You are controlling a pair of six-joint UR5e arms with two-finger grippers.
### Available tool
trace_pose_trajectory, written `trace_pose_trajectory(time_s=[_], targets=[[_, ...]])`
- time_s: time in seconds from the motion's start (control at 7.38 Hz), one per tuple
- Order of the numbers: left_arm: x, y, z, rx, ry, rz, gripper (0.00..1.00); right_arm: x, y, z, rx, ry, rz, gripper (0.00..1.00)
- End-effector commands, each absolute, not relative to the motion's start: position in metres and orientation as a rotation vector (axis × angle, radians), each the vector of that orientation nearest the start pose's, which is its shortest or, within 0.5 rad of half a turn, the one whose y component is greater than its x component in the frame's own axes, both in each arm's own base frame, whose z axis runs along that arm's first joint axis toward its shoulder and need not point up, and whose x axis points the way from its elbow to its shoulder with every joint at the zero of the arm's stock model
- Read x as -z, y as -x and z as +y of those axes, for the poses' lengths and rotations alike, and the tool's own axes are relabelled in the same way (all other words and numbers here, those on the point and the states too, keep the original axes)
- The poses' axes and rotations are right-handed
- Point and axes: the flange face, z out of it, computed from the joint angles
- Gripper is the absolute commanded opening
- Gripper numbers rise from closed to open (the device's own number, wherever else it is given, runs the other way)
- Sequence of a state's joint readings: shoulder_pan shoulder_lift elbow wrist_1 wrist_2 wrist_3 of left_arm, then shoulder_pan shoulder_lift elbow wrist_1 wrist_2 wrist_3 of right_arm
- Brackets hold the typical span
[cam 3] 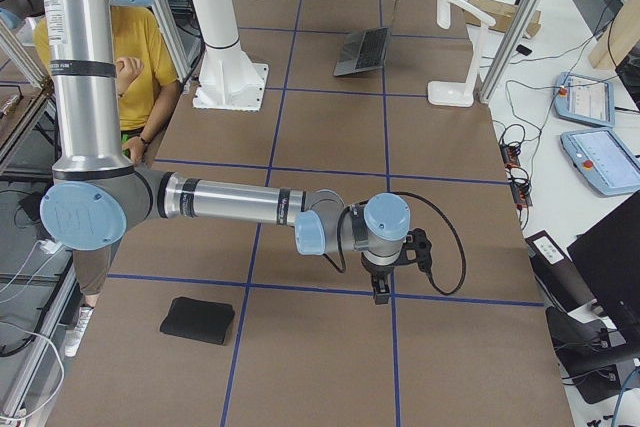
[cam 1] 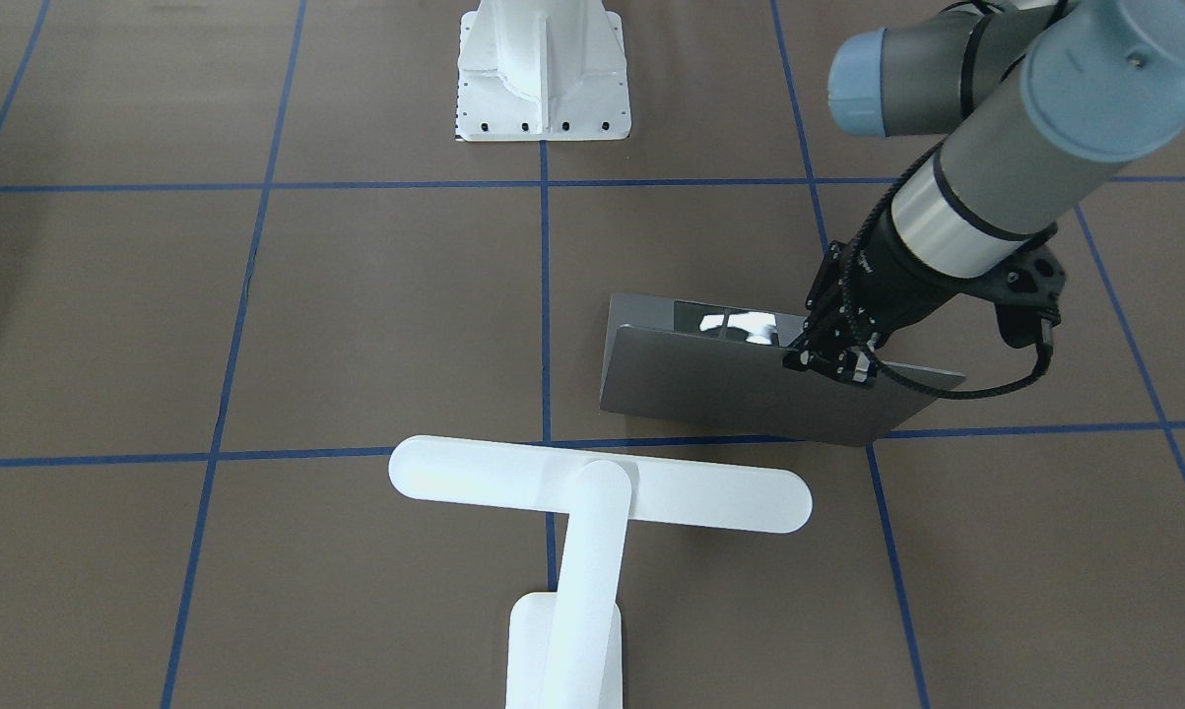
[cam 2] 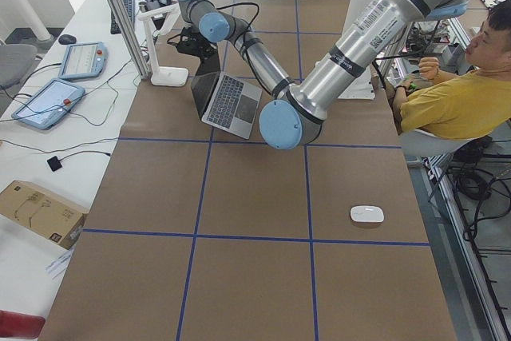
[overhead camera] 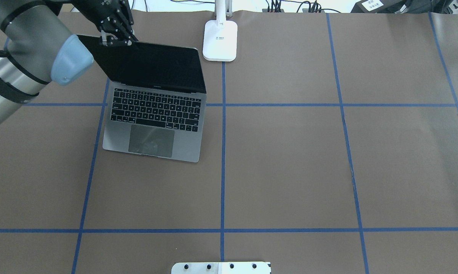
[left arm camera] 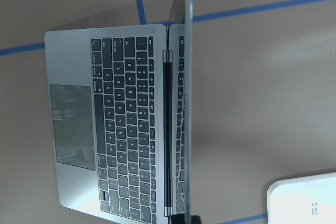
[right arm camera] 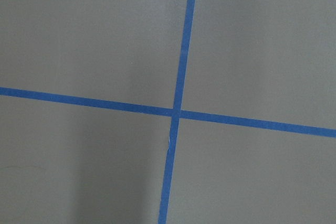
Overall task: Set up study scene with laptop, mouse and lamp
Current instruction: 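Move the held laptop across the table toward the white lamp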
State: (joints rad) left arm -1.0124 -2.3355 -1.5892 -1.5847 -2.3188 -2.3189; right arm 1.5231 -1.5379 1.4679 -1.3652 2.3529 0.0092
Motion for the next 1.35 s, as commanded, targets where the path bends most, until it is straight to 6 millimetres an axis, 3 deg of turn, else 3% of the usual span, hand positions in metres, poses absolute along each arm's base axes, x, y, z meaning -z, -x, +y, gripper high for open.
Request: trace_pose_trajectory(time_s=[0.0, 0.14, 0.27, 0.41, 0.68, 0.95, 1.22], targets=[[-0.144, -0.384, -0.629, 1.346, 0.642, 0.935, 0.00, -0.675, -0.038, -0.516, 0.088, -0.098, -0.783, 0.99], [-0.135, -0.391, -0.631, 1.371, 0.651, 0.938, 0.00, -0.675, -0.037, -0.516, 0.089, -0.097, -0.783, 0.99], [-0.131, -0.400, -0.626, 1.379, 0.675, 0.958, 0.00, -0.678, -0.036, -0.516, 0.089, -0.092, -0.785, 0.99], [-0.129, -0.421, -0.614, 1.411, 0.697, 0.965, 0.00, -0.679, -0.036, -0.516, 0.089, -0.090, -0.783, 0.99], [-0.125, -0.438, -0.605, 1.474, 0.716, 0.978, 0.00, -0.679, -0.035, -0.518, 0.091, -0.090, -0.783, 0.99], [-0.113, -0.459, -0.595, 1.575, 0.666, 1.029, 0.00, -0.680, -0.034, -0.519, 0.091, -0.086, -0.783, 0.99], [-0.110, -0.460, -0.597, 1.593, 0.640, 1.044, 0.00, -0.682, -0.032, -0.520, 0.093, -0.084, -0.783, 0.99]])
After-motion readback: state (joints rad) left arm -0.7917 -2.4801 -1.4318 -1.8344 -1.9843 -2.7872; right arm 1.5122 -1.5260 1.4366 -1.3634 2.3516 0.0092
